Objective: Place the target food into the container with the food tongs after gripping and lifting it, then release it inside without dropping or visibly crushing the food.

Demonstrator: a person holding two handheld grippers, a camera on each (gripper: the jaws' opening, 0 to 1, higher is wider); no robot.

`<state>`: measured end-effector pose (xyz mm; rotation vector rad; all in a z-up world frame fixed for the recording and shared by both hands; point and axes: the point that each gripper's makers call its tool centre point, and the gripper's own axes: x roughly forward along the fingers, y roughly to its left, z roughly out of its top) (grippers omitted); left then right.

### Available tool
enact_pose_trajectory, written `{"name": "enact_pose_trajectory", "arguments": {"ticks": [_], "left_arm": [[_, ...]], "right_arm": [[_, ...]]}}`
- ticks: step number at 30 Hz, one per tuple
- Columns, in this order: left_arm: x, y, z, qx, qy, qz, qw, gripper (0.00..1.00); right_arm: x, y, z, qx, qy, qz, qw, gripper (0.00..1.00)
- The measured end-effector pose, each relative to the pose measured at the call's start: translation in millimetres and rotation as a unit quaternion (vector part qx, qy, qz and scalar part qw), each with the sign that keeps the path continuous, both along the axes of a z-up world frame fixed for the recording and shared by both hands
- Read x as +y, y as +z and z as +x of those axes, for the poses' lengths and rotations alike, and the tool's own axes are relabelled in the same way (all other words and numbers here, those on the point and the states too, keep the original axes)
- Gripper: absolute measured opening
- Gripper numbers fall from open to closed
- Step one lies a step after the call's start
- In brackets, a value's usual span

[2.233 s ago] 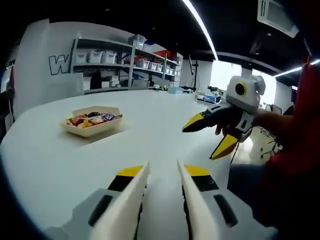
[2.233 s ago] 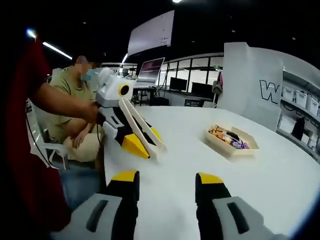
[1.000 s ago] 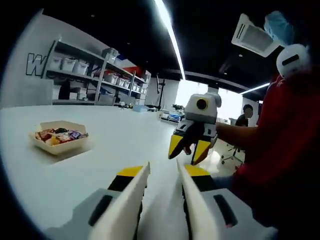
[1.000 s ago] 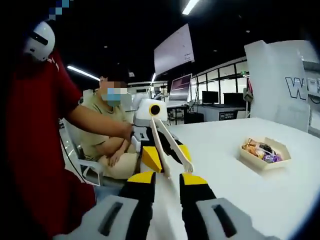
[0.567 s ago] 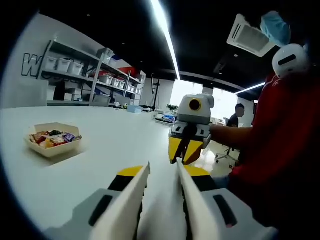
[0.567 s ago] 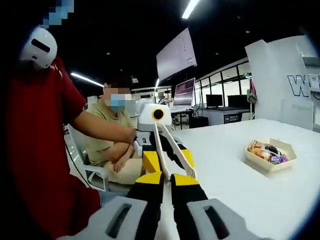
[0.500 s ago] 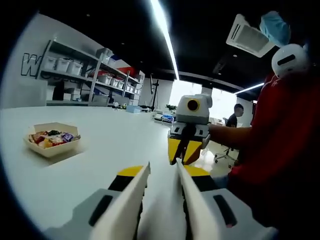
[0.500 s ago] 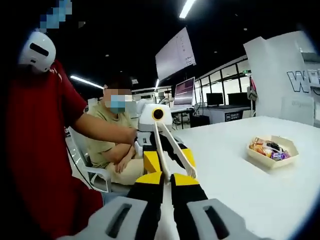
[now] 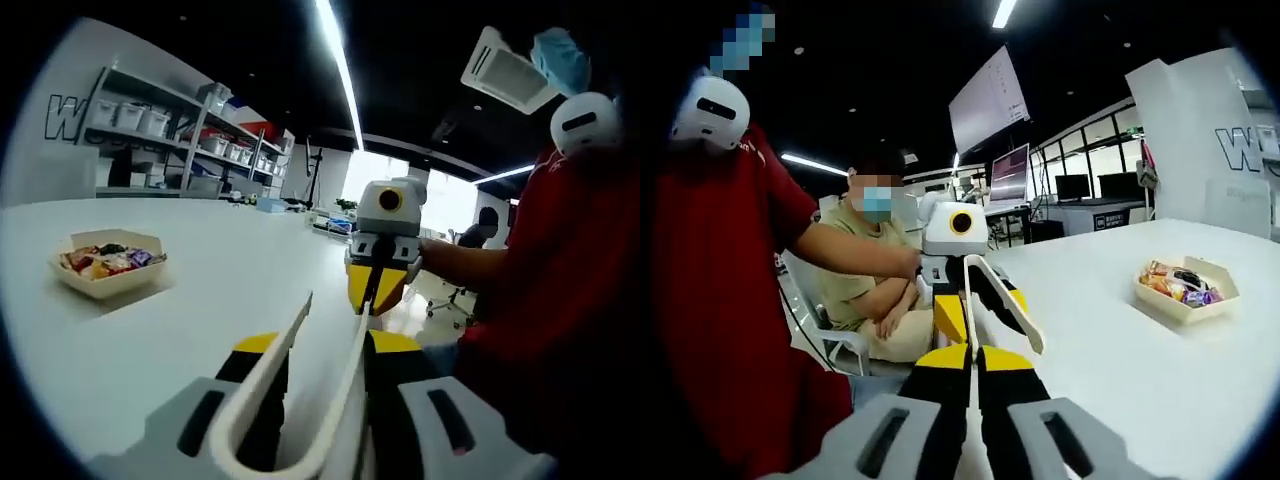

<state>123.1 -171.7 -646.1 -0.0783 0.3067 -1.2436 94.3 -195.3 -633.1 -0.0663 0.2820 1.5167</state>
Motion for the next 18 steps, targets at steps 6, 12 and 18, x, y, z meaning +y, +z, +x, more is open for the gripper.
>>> {"name": "enact_pose_trajectory", "arguments": {"ticks": [6,12,18], "left_arm": [[14,-8.0,12.6,-0.007,0.022,0.019,0.9995,0.25],[27,-20.8,29.4,-0.010,0.046,0.047,0.9978,0.19],[31,-36.3,37.4,-0.006,0.061,0.082,0.9947,0.12]], "right_arm": [[-8,-5.4,6,-0.007,-0.005,-0.015,0.9999,0.00],[-8,-13.3,13,-0.044,-0.004,-0.031,0.9986,0.00],[-8,-21.1,22,-0.065,-0.013,-0.051,0.9965,0.00]]}}
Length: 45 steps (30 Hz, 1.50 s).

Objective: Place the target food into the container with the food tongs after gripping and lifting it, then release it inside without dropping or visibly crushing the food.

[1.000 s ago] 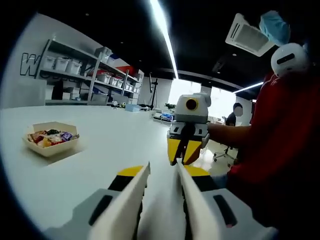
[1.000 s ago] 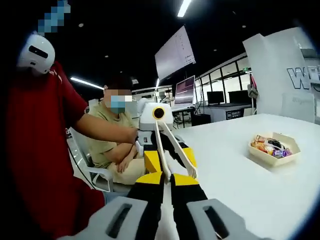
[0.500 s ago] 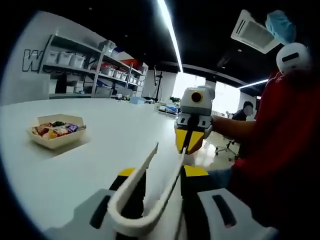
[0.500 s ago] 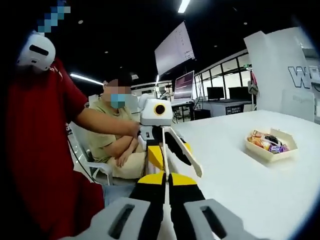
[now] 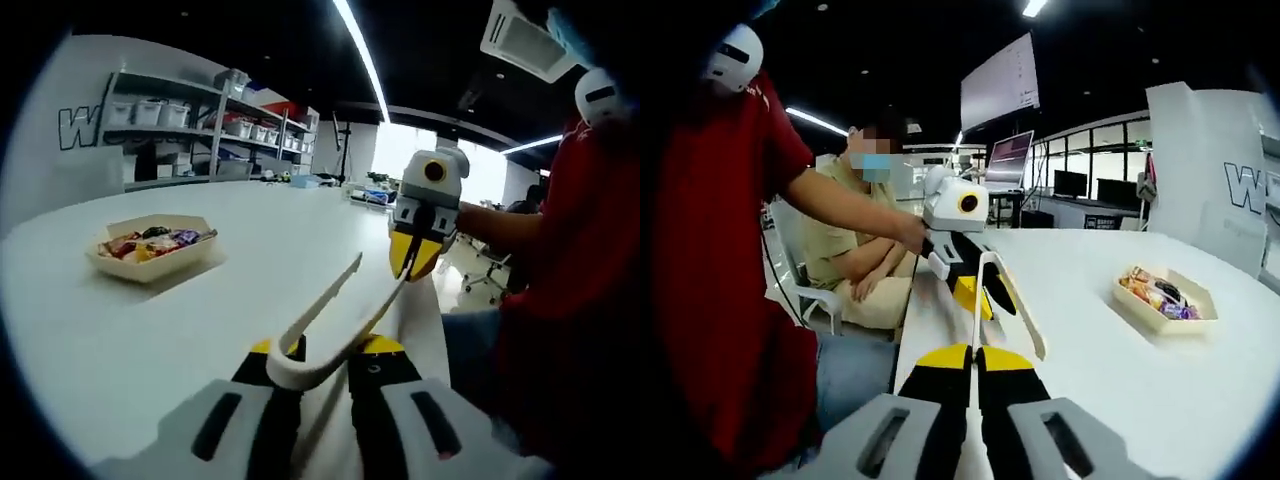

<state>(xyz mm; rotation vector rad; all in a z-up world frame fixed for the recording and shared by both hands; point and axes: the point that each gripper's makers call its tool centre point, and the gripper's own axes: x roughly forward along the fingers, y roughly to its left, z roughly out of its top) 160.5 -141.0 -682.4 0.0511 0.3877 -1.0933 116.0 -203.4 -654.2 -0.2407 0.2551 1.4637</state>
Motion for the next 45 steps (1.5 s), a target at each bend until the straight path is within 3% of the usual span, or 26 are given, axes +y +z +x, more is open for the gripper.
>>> {"name": "enact_pose_trajectory", "arguments": {"ticks": [8,15,20,27,29,32,41,45], "left_arm": [[11,-10.7,4.3,0.006,0.022,0.023,0.9995,0.19],[22,-17.8,14.4,-0.015,0.040,0.057,0.9975,0.25],[24,-15.5,18.2,-0.019,0.043,0.053,0.9975,0.26],[26,-18.7,25.3,-0.035,0.048,0.083,0.9948,0.23],[30,-20.0,31.3,-0.053,0.055,0.106,0.9915,0.21],[30,-20.0,35.2,-0.052,0.058,0.107,0.9912,0.20],[33,-21.0,39.2,-0.046,0.067,0.121,0.9894,0.19],[35,-20.8,41.9,-0.056,0.078,0.129,0.9869,0.19]], "right_arm": [[-5,-15.5,11,-0.017,-0.004,-0.031,0.9994,0.00],[-6,-27.3,20,-0.016,-0.008,-0.048,0.9987,0.00],[-9,-29.1,27,-0.017,-0.016,-0.050,0.9985,0.00],[-11,-37.8,41,-0.011,-0.041,-0.059,0.9973,0.00],[-12,-41.2,44,-0.002,-0.052,-0.062,0.9968,0.00],[-12,-41.1,46,-0.004,-0.063,-0.060,0.9962,0.00],[-14,-41.7,70,-0.048,-0.106,-0.074,0.9905,0.00],[-13,-43.4,72,-0.045,-0.111,-0.076,0.9899,0.00]]}}
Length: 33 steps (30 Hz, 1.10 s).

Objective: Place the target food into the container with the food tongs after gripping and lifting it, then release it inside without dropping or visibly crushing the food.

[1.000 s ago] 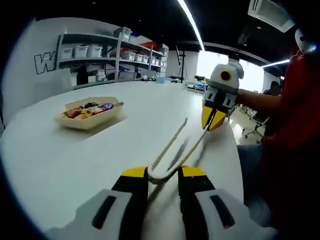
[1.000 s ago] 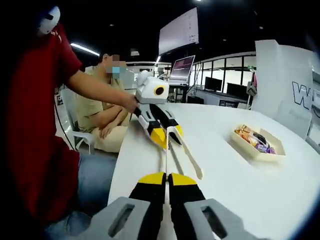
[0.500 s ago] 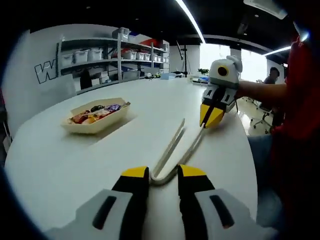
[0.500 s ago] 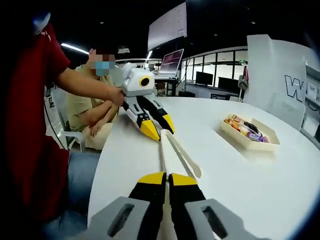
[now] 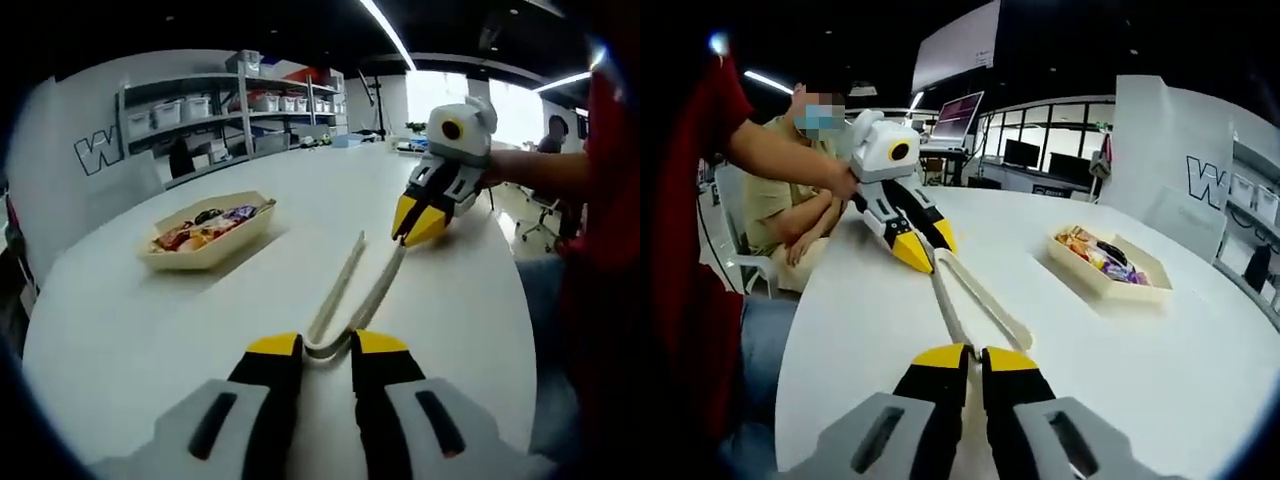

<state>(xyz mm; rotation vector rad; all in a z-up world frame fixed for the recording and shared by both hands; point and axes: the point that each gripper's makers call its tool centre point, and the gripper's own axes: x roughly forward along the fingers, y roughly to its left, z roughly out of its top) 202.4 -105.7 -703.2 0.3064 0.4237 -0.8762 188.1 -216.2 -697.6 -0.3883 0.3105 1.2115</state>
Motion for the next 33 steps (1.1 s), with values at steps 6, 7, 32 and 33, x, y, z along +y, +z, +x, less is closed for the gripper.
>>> {"name": "enact_pose_trajectory", "arguments": {"ticks": [6,7,32,33], "left_arm": [[2,0.7,6.0,0.000,0.008,0.000,1.0000,0.19],[3,0.9,6.8,-0.002,0.008,0.004,1.0000,0.19],[18,10.9,1.7,-0.012,0.042,-0.011,0.9990,0.31],[19,11.1,1.8,-0.012,0.045,-0.011,0.9988,0.35]], "right_arm": [[4,-2.9,5,-0.013,-0.010,-0.009,0.9998,0.03],[4,-2.7,7,-0.008,-0.017,-0.006,0.9998,0.04],[-17,16.9,12,0.012,-0.093,0.049,0.9943,0.34],[-17,17.2,12,0.013,-0.095,0.050,0.9942,0.37]]}}
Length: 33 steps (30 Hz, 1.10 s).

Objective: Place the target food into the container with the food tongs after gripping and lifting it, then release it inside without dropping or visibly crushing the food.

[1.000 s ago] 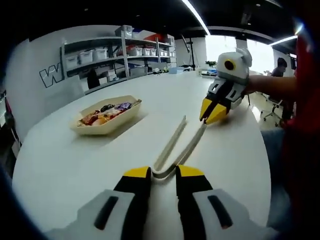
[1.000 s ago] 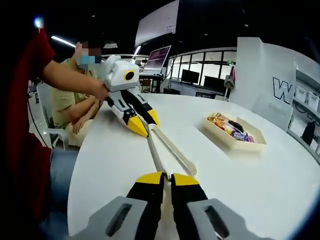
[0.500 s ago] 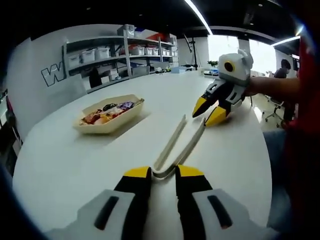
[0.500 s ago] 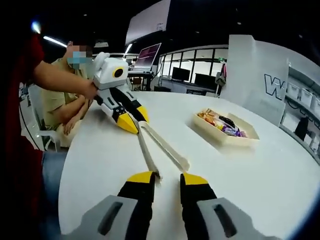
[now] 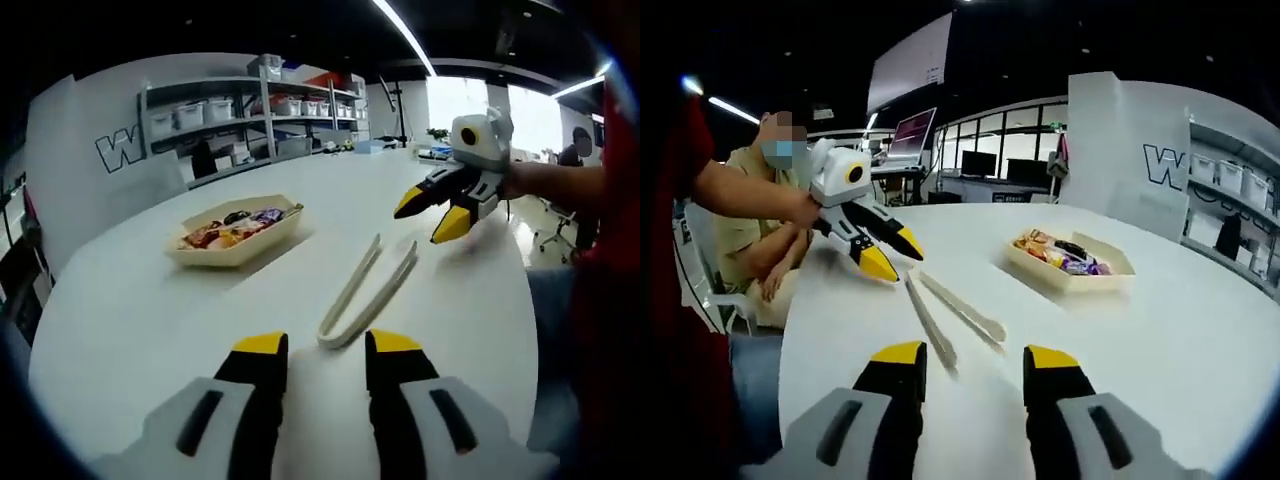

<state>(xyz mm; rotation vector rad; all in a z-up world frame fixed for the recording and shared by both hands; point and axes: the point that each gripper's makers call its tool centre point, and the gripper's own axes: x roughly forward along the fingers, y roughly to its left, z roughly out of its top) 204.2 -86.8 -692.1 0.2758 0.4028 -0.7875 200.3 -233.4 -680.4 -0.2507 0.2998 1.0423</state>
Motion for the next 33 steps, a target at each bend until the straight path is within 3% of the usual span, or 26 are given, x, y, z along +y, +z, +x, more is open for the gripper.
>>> {"name": "enact_pose_trajectory", "arguments": {"ticks": [4,10,12,14,19,21,23,28,29,31,33], "left_arm": [[1,3.5,-1.6,0.027,0.035,-0.043,0.9981,0.49],[6,1.1,-3.4,0.025,0.054,-0.040,0.9974,0.62],[9,5.8,-1.8,0.012,0.069,-0.045,0.9965,0.70],[14,11.7,2.3,-0.009,0.091,-0.051,0.9945,0.78],[20,8.4,-1.9,0.007,0.121,-0.045,0.9915,0.88],[20,9.3,-5.0,0.006,0.135,-0.042,0.9900,0.96],[28,12.3,-2.5,-0.017,0.152,-0.017,0.9881,0.99],[21,4.5,-15.1,0.039,0.155,-0.018,0.9870,0.99],[20,4.2,-16.7,0.044,0.153,-0.018,0.9870,0.99],[18,5.6,-18.5,0.036,0.153,-0.018,0.9874,0.99],[19,2.9,-22.7,0.048,0.158,-0.007,0.9862,0.99]], "right_arm": [[3,6.6,-3,0.009,-0.012,0.020,0.9997,0.53],[5,10.8,-4,0.012,-0.021,0.031,0.9992,0.66],[4,12.2,-4,0.010,-0.024,0.032,0.9992,0.70],[2,16.4,2,-0.003,-0.041,0.035,0.9985,0.81],[-1,21.1,5,0.000,-0.059,0.042,0.9974,0.98],[-3,21.6,5,0.003,-0.068,0.035,0.9971,0.99],[-4,22.3,5,0.002,-0.071,0.032,0.9969,0.99],[-12,9.6,4,-0.001,-0.088,-0.028,0.9957,0.99],[-17,5.5,5,0.005,-0.099,-0.044,0.9941,0.99],[-20,4.6,6,0.005,-0.106,-0.047,0.9933,0.99],[-22,4.2,5,0.011,-0.109,-0.047,0.9928,0.99]]}}
